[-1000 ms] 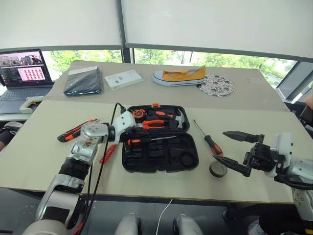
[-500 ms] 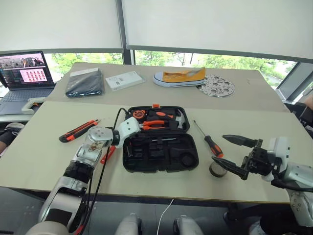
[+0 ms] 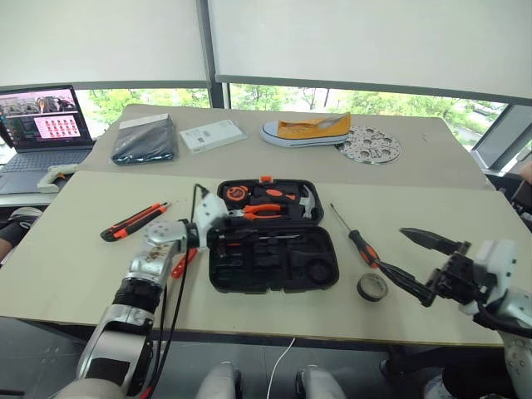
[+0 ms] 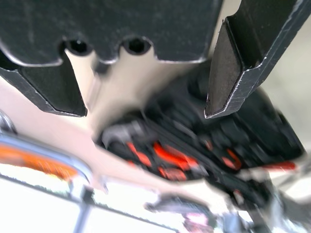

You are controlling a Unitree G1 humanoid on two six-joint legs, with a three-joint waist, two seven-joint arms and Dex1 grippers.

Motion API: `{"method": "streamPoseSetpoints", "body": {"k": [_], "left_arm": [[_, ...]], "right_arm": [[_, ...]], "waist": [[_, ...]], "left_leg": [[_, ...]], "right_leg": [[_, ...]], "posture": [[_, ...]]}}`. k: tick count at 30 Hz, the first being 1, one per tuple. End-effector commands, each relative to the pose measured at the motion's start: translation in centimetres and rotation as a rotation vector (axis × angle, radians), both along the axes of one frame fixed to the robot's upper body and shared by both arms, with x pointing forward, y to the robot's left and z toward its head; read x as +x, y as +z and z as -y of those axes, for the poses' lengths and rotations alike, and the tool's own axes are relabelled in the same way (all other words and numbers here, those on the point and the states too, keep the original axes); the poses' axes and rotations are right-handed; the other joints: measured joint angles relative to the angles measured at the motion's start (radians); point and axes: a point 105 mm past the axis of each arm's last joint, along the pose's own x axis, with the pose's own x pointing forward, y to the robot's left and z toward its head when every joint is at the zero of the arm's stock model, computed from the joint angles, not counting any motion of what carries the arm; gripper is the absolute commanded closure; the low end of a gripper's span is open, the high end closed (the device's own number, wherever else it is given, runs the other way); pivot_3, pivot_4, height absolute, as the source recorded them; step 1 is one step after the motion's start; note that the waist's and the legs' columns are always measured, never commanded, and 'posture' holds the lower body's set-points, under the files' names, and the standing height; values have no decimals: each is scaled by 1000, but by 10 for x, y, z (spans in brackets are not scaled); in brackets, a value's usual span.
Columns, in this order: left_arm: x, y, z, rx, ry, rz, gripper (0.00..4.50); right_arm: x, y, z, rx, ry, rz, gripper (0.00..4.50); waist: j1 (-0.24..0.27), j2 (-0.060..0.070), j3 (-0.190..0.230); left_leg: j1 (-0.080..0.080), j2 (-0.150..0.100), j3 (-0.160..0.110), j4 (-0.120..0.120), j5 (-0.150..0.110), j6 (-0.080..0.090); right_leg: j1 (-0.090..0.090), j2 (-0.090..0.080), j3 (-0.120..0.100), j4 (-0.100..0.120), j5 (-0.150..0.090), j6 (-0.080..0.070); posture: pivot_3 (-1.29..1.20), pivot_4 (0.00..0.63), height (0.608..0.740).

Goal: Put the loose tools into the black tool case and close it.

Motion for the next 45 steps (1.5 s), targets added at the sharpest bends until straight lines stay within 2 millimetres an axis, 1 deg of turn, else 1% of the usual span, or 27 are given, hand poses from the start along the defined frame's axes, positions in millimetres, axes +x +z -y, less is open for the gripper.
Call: {"method": "streamPoseSetpoints", "body": {"k": [1,2,3,4,5,7,8,9,10,12,13,15,18,20,21,22,25,28,30,31,32,35,36,38,40,42,45], "left_arm": [[-24,28,-17,-50,-88,108,1139],[-31,25,-24,-33,-91,88,726],[-38,23,-31,-32,-91,70,465],[-46,23,-39,-50,-95,89,65],[-55,24,-46,-70,-110,103,26],[-73,14,-61,-30,-144,94,26],[-78,10,-67,-19,-147,71,26],[-83,6,-73,-1,-147,64,26],[-90,3,-77,1,-161,52,26],[-98,4,-83,-11,-177,89,26],[-100,4,-84,-19,-173,97,26],[-105,2,-83,-32,-181,99,26],[-104,4,-81,-49,-172,99,26],[-104,7,-76,-66,-191,93,26],[-105,8,-74,-73,-197,89,26],[-105,9,-70,-80,-208,76,26],[-106,10,-61,-90,-221,65,26],[-108,8,-52,-97,-231,71,26],[-109,9,-50,-101,-231,78,26],[-109,10,-49,-102,-230,80,26],[-108,11,-49,-103,-227,85,5],[-108,13,-48,-104,-221,93,0],[-108,14,-47,-103,-223,95,0],[-109,17,-44,-100,-231,102,0],[-109,22,-38,-105,-239,112,0],[-110,25,-34,-111,-242,118,0],[-113,30,-22,-141,-243,129,0]], "right_arm": [[-13,5,22,-75,-128,80,0],[-17,1,31,-82,-181,79,0],[-21,-2,39,-91,-231,79,0],[-26,-8,47,-97,-283,72,0],[-31,-13,53,-99,-318,60,0],[-40,-24,60,-110,-371,30,0],[-43,-28,62,-115,-393,14,0],[-44,-33,66,-126,-433,-11,0],[-42,-35,66,-111,-469,-47,0],[-37,-35,64,-72,-527,-115,0],[-32,-34,61,-73,-534,-148,0],[-17,-26,46,-71,-488,-213,0],[6,-13,22,-92,-394,-284,0],[23,-5,9,-125,-341,-331,0],[30,-3,5,-145,-332,-354,0],[38,-1,1,-174,-316,-370,0],[61,-1,-9,-226,-301,-428,0],[90,-11,-17,-281,-320,-491,0],[101,-17,-23,-294,-321,-523,0],[104,-18,-25,-294,-319,-532,0],[106,-19,-29,-284,-309,-548,245],[109,-25,-37,-268,-292,-595,1037],[108,-30,-37,-281,-296,-616,1480],[109,-37,-36,-288,-316,-636,2148],[117,-35,-29,-256,-388,-595,2835],[120,-33,-25,-227,-425,-573,3476],[116,-30,-12,-118,-519,-520,3484]], "waist": [[-5,0,0],[-8,1,0],[-12,1,-1],[-14,1,0],[-16,1,0],[-17,1,0],[-17,1,0],[-17,1,0],[-17,1,0],[-18,2,0],[-18,3,0],[-21,3,0],[-25,2,1],[-24,1,1],[-24,1,2],[-24,1,2],[-20,0,2],[-20,0,2],[-23,0,2],[-21,0,2],[-21,0,2],[-19,0,2],[-20,0,2],[-20,0,2],[-21,0,2],[-23,-1,2],[-20,-1,2]], "left_leg": [[1,0,0,-1,-1,1],[1,0,0,-1,-1,1],[2,0,0,-1,-1,1],[3,0,1,-1,-1,1],[3,1,1,-2,-1,1],[3,2,1,-1,-1,1],[4,2,1,-2,-1,1],[4,3,1,-1,-1,1],[4,4,1,-1,-1,1],[5,4,0,-1,-1,1],[6,5,-1,-1,-1,1],[6,5,0,-2,-1,1],[8,5,2,-1,0,1],[8,6,2,-1,0,2],[9,7,2,-1,0,1],[7,7,2,-1,0,2],[3,11,3,-1,1,2],[0,11,6,-1,0,2],[-4,10,7,-1,0,2],[-9,8,8,-1,0,2],[-13,6,8,-1,0,2],[-15,4,7,-1,-1,3],[-15,3,7,-1,-1,3],[-15,3,6,-1,-1,3],[-15,3,6,0,-1,3],[-14,3,6,1,-1,3],[-14,3,6,3,0,4]], "right_leg": [[0,-1,0,0,0,0],[0,-1,1,0,0,0],[1,-1,1,0,0,0],[1,-2,2,0,-1,0],[2,-2,2,0,-1,0],[2,-2,2,-1,-2,0],[1,-2,2,-1,-2,0],[1,-1,2,-1,-5,1],[1,-1,1,-1,-8,-2],[1,-3,2,0,-7,-2],[1,-4,3,0,-7,-2],[1,-6,3,0,-6,-2],[1,-8,4,0,-3,-2],[2,-7,1,0,-3,-2],[1,-5,2,0,-3,-2],[0,-5,2,-1,-2,-2],[-1,-1,-1,-2,-3,-4],[-4,0,-2,-2,1,-4],[-8,0,-2,-2,1,-4],[-14,-1,-1,-1,1,-4],[-18,-1,-1,0,2,-3],[-19,-2,-2,1,2,-3],[-19,-3,-2,0,2,-3],[-18,-4,-2,-1,3,-1],[-17,-4,-2,-1,4,0],[-16,-3,-2,-1,4,1],[-16,-3,-1,0,5,1]], "posture": [[0,150,740],[0,150,740],[0,150,740],[0,150,740],[0,150,740],[0,150,740],[0,150,740],[0,150,740],[0,150,740],[0,150,740],[0,150,740],[0,150,740],[0,150,740],[0,150,740],[0,150,740],[0,150,740],[0,150,740],[0,150,740],[0,150,740],[0,150,740],[0,150,740],[0,150,740],[0,150,740],[0,150,740],[0,150,740],[0,150,740],[0,150,740]]}}
